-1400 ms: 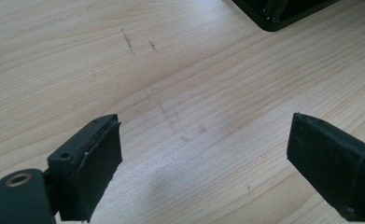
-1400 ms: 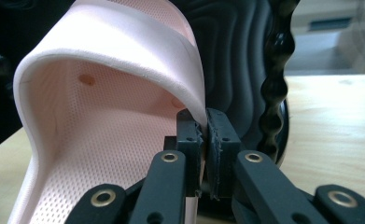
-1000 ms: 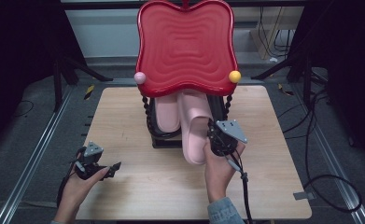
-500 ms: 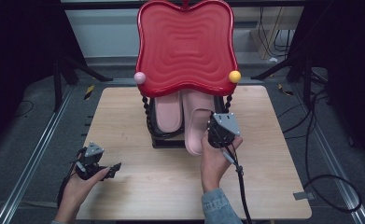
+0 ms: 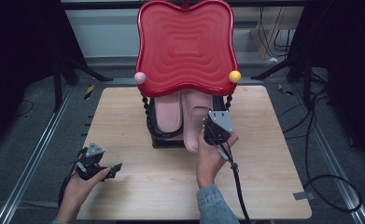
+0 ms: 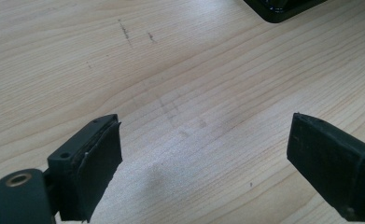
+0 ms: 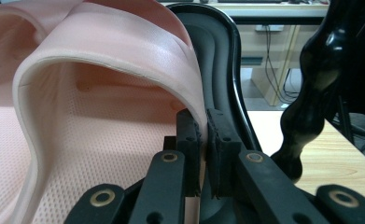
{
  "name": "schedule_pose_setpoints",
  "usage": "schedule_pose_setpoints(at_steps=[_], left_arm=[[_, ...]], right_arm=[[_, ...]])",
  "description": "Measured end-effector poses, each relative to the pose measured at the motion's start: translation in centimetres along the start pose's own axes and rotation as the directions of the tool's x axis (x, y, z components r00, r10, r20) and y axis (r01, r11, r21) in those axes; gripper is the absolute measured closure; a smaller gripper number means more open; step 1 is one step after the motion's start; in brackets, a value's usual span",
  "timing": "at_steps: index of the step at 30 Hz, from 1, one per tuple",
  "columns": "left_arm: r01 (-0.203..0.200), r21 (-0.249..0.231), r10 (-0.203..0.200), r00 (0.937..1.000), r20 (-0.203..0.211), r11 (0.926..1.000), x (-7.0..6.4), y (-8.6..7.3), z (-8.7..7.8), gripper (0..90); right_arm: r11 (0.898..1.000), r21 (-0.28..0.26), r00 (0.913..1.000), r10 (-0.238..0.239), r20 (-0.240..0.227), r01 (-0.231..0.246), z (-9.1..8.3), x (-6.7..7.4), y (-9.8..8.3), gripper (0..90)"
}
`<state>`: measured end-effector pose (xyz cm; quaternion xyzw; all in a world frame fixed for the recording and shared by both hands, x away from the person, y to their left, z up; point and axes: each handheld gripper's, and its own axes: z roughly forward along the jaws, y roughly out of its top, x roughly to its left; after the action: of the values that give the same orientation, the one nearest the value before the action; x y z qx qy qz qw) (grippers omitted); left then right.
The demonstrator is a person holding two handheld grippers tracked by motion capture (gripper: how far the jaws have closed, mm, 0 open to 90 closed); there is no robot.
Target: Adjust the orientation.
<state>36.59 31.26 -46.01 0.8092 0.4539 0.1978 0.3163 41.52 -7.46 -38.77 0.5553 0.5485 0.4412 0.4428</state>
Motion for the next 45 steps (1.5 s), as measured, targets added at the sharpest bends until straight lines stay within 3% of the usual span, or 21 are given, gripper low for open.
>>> schedule_pose_setpoints(at_steps=[20, 36, 40, 45], left_arm=[[-0.001, 0.002, 0.001, 1.0, 0.003, 1.0, -0.1, 0.0, 0.0, 9.6], [-0.002, 0.002, 0.002, 1.0, 0.003, 1.0, -0.1, 0.0, 0.0, 9.6], [-0.001, 0.001, 0.001, 1.0, 0.002, 1.0, -0.1, 0.0, 0.0, 9.6], [-0.001, -0.004, 0.001, 1.0, 0.001, 1.0, -0.1, 0.1, 0.0, 9.6]], right_arm=[[0.998, 0.013, 0.9956, -0.054, 0.077, 0.053, 1.2, 1.1, 0.3, 84.0], [0.999, 0.018, 0.9985, -0.036, 0.041, 0.035, 1.5, 1.0, 0.1, 78.6], [1.0, 0.012, 0.9997, -0.016, 0.015, 0.016, 1.4, 0.9, 0.2, 74.9], [1.0, 0.004, 0.9996, -0.029, -0.005, 0.029, 1.1, 1.0, 0.4, 68.8]])
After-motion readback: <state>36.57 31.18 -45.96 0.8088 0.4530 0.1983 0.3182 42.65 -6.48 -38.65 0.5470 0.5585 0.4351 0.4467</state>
